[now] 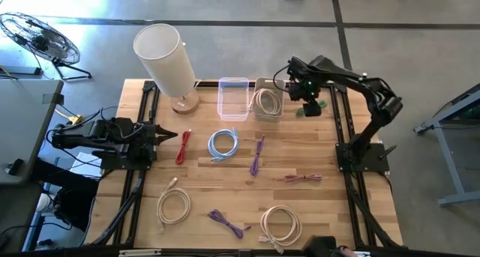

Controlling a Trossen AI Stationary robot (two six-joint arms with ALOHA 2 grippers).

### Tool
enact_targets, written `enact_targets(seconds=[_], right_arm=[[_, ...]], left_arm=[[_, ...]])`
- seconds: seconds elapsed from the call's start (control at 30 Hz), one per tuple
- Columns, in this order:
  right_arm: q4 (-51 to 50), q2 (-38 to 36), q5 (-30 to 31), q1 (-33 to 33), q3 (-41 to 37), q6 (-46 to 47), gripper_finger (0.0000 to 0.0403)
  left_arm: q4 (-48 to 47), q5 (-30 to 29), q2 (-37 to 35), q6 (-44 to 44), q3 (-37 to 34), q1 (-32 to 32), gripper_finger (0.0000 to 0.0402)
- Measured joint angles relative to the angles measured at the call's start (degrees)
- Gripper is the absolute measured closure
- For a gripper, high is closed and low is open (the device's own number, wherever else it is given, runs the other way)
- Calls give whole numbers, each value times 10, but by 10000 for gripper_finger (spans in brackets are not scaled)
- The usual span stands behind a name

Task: Pick & Place USB Port
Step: Put the green charger cable into the transparent bin

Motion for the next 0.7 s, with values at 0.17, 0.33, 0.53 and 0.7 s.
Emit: enact_targets(seconds=[0.17,0.33,0.53,0.7], right_arm=[[8,33,-3,-13,0,1,188],[23,68,-3,-23,0,16,188],[43,95,-4,-25,0,28,188],[58,107,-8,-30,0,47,188]], left_arm=[[0,0,0,0,0,0,401],[0,0,0,1,0,0,401],[0,0,0,2,0,0,401],[-1,1,0,2,0,0,401]])
